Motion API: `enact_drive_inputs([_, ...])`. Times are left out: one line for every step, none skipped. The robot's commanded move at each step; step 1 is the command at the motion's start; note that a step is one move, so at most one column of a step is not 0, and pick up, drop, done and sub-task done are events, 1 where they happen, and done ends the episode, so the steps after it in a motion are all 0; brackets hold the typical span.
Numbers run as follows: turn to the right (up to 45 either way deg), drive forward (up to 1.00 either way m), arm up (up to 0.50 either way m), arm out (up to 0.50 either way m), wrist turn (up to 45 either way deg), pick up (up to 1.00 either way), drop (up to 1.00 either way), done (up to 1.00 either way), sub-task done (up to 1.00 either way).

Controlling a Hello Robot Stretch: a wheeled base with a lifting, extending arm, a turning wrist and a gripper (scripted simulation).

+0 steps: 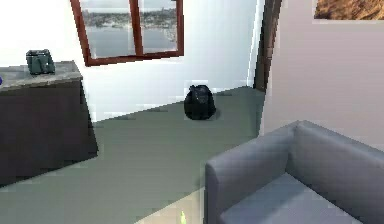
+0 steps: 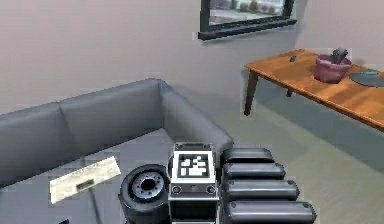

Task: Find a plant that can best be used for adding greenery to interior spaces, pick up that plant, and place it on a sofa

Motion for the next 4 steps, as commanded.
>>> enact_drive_inputs([-9.0,0.0,0.0,0.0,0.0,0.0,0.0,0.0,0.0])
enact_drive_inputs([0.0,0.95,0.0,0.0,0.0,0.0,0.0,0.0,0.0])
enact_drive_inputs([12.0,0.0,0.0,0.0,0.0,0.0,0.0,0.0,0.0])
enact_drive_inputs([0.0,0.15,0.0,0.0,0.0,0.0,0.0,0.0,0.0])
